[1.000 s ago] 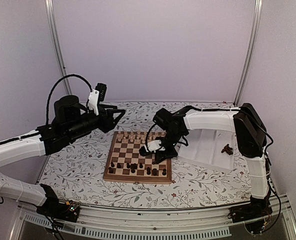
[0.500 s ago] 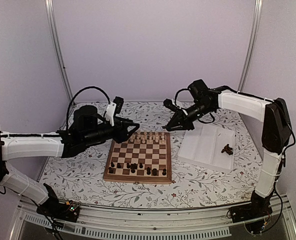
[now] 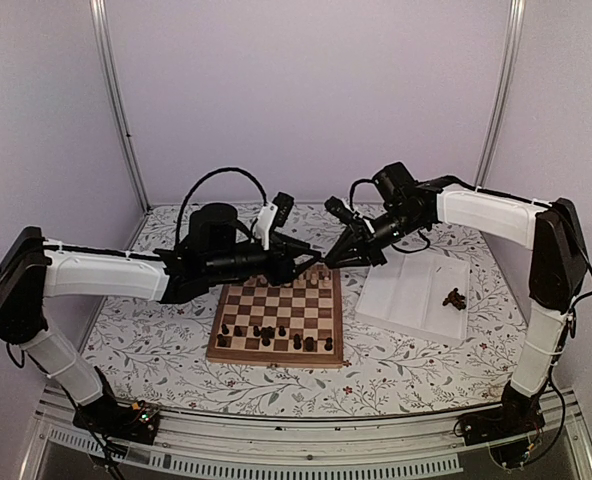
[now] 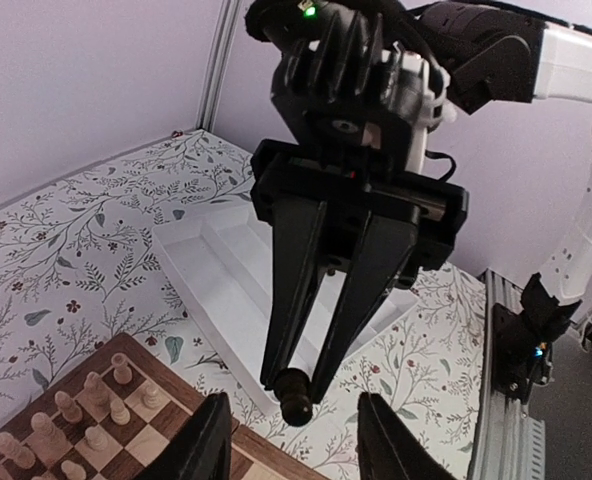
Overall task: Set up the chess pieces on the board
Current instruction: Place the chess piece on the chessboard.
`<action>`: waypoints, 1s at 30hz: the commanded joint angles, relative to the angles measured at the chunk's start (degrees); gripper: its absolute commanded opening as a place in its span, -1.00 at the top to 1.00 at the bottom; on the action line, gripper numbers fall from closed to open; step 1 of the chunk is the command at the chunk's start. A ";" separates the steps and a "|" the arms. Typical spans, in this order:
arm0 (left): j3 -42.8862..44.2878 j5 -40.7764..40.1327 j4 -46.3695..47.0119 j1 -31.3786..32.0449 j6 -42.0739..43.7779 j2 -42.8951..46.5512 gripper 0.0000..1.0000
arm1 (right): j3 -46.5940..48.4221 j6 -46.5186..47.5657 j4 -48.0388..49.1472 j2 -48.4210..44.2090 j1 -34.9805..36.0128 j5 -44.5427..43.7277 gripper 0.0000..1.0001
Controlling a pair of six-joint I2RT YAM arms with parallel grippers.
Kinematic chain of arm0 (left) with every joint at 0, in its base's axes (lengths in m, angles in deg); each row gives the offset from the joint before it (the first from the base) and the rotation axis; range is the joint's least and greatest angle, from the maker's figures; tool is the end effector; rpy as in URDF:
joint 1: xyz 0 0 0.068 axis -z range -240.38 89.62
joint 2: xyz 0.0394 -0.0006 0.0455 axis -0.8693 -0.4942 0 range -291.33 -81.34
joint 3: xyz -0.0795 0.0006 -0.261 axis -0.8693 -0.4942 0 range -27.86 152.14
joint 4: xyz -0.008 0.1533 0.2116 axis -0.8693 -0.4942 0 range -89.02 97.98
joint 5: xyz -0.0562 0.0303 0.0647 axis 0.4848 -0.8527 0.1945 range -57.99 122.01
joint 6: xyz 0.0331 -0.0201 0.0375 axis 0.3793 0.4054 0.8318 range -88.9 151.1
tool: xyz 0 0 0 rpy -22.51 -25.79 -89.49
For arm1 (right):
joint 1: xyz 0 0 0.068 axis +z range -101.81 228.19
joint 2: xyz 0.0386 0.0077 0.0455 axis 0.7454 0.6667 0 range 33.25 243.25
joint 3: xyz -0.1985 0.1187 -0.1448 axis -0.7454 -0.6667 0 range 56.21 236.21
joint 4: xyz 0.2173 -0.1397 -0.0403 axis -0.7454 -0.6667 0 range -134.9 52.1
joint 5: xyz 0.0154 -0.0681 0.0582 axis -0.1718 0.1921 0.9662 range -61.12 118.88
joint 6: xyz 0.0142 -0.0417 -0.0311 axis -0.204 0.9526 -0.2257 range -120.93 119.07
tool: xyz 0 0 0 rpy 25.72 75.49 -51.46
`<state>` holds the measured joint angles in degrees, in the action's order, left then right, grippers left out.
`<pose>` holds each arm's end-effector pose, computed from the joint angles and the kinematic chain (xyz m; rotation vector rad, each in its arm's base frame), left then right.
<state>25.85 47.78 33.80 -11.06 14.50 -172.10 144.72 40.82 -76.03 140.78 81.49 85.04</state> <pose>0.2282 -0.2803 0.2567 0.7333 1.7404 -1.0561 0.3194 0.2452 0.2634 -1.6634 1.5806 1.1568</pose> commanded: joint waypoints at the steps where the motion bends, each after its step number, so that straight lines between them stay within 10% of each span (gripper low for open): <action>1: 3.15 2.18 -0.02 0.95 -0.21 -2.25 0.13 | -1.12 -0.32 0.51 -2.20 -0.17 1.76 0.79; 30: 7.03 2.81 -4.69 1.57 -0.03 -5.71 0.46 | -1.93 -0.19 0.42 -3.61 -1.31 3.66 0.78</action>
<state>30.84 50.40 29.52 -10.25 14.00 -176.64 143.78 40.82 -75.96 139.44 80.38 87.58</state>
